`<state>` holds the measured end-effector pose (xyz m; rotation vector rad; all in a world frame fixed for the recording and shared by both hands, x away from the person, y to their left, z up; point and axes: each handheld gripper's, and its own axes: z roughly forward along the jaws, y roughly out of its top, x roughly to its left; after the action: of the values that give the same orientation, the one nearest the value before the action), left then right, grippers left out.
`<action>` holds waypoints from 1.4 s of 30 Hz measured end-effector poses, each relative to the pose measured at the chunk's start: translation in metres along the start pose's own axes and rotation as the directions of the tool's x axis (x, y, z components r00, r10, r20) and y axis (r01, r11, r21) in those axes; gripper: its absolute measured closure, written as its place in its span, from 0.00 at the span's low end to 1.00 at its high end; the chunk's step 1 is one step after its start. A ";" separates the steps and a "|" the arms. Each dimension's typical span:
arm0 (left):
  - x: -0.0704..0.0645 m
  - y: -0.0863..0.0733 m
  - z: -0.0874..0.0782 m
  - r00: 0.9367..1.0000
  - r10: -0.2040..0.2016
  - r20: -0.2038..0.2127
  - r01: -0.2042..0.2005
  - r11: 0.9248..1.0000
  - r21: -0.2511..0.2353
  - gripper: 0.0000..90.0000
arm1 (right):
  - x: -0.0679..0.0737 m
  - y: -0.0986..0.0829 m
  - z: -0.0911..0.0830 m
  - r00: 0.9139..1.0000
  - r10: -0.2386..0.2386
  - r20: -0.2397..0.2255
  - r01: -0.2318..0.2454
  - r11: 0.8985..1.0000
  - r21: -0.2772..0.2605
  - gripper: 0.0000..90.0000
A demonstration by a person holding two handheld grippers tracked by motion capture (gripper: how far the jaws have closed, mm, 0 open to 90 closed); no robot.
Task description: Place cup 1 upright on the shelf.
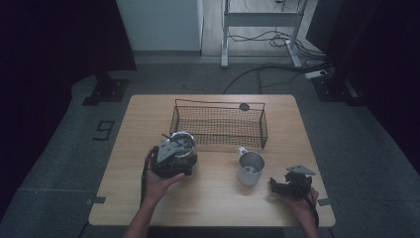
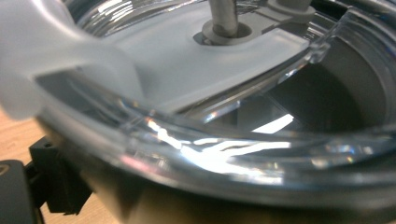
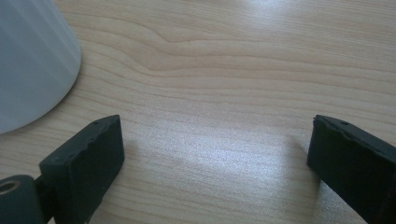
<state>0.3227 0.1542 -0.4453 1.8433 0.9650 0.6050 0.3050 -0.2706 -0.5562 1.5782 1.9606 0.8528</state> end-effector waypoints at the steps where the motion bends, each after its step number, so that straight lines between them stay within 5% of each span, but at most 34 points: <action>1: 0.000 0.002 -0.001 1.000 -0.001 -0.001 0.001 1.000 -0.002 0.05 | 0.000 0.000 0.000 1.000 0.000 0.000 0.000 1.000 0.000 0.04; 21: 0.007 0.027 -0.016 1.000 -0.002 -0.002 0.002 0.999 -0.032 0.05 | 0.000 0.000 0.000 1.000 0.004 0.005 -0.004 1.000 -0.004 0.05; 42: 0.011 0.042 -0.014 1.000 -0.002 0.002 0.002 0.999 -0.038 0.05 | 0.000 0.000 0.000 1.000 0.006 0.007 -0.006 1.000 -0.008 0.06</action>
<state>0.3336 0.1596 -0.4017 1.8085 0.9477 0.6164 0.3048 -0.2711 -0.5563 1.5813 1.9462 0.8546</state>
